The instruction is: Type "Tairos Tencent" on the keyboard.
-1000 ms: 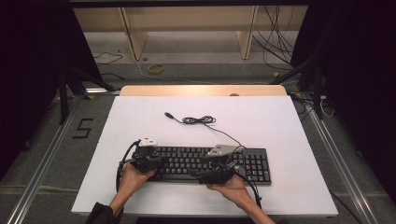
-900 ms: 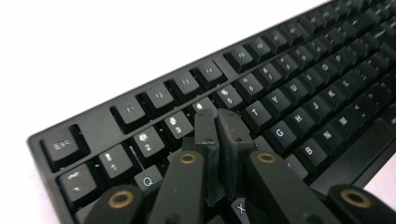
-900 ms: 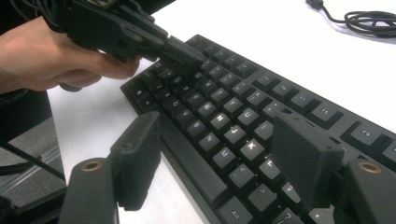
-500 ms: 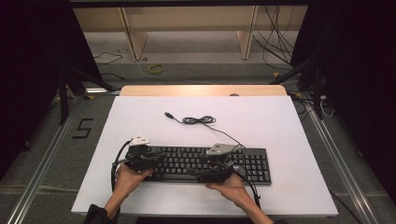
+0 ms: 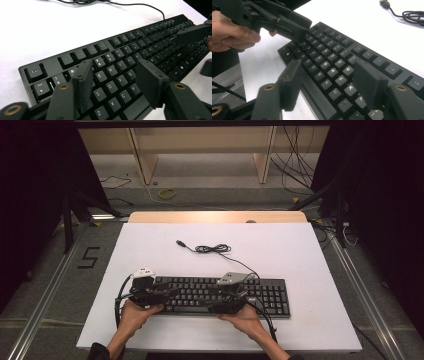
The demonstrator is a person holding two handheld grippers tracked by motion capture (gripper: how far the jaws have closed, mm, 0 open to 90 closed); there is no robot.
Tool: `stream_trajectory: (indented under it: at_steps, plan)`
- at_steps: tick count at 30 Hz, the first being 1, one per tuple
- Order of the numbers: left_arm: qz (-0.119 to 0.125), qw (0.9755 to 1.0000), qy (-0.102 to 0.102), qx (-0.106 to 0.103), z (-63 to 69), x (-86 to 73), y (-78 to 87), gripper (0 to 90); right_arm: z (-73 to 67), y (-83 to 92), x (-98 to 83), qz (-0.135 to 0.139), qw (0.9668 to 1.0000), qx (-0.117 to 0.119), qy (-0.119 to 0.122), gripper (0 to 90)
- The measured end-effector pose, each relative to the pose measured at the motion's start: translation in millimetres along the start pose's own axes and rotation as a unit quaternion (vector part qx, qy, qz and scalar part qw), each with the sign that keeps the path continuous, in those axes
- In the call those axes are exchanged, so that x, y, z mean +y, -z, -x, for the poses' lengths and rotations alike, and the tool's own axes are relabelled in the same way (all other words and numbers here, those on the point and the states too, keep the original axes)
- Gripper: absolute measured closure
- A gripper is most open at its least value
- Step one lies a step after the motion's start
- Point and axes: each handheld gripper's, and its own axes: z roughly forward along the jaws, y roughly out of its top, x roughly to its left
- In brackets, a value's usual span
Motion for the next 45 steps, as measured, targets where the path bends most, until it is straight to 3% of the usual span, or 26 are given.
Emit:
stream_trajectory:
  at_steps: [12,27,45]
  plan:
    - [0.018,0.9998,0.0,-0.011,4.6,-5.6,7.4,36.6,-1.8,-11.0,4.4,-0.016,0.9998,-0.003,0.011,63.0]
    - [0.032,0.9992,-0.004,-0.023,6.5,-12.3,13.8,32.3,-1.1,-24.6,5.1,-0.035,0.9992,-0.006,0.014,84.9]
    - [0.044,0.9985,-0.01,-0.031,6.9,-17.7,19.4,29.5,-1.3,-40.5,-0.1,-0.069,0.9971,-0.019,0.024,90.0]
